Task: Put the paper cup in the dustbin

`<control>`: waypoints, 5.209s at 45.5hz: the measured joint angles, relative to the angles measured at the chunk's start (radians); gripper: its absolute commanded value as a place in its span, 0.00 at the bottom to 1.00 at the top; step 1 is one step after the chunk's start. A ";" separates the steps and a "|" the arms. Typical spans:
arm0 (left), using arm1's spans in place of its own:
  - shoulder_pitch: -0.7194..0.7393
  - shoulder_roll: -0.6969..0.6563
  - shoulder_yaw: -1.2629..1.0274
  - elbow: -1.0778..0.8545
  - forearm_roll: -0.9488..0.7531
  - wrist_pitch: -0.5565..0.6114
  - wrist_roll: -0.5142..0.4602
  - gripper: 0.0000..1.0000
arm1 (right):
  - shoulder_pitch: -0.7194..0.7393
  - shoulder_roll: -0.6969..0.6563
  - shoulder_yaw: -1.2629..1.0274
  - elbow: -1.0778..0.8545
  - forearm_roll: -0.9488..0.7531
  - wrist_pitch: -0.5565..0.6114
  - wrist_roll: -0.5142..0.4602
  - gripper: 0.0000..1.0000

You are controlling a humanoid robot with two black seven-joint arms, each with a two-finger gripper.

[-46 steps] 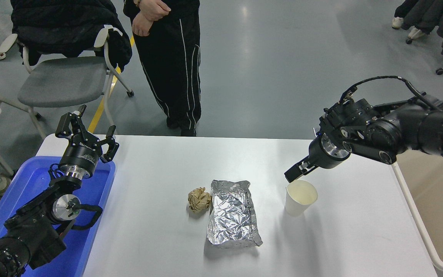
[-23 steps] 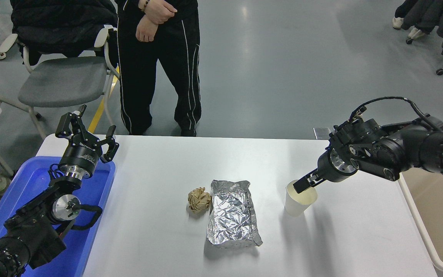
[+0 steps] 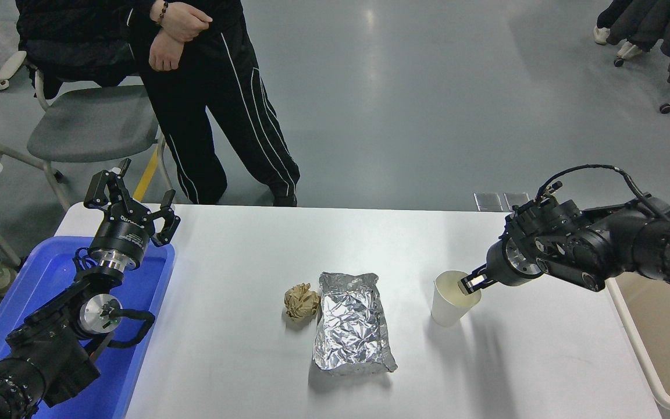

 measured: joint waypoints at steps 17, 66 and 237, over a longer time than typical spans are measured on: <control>0.000 0.000 0.000 0.000 0.000 0.000 0.000 1.00 | 0.003 -0.003 0.011 -0.006 0.006 -0.005 0.016 0.00; 0.000 0.000 0.000 0.000 0.000 0.000 0.000 1.00 | 0.110 -0.237 0.410 0.062 0.487 0.054 0.018 0.00; 0.000 0.000 0.000 0.000 0.000 0.000 0.000 1.00 | -0.376 -0.246 0.818 -0.537 0.791 -0.452 -0.288 0.99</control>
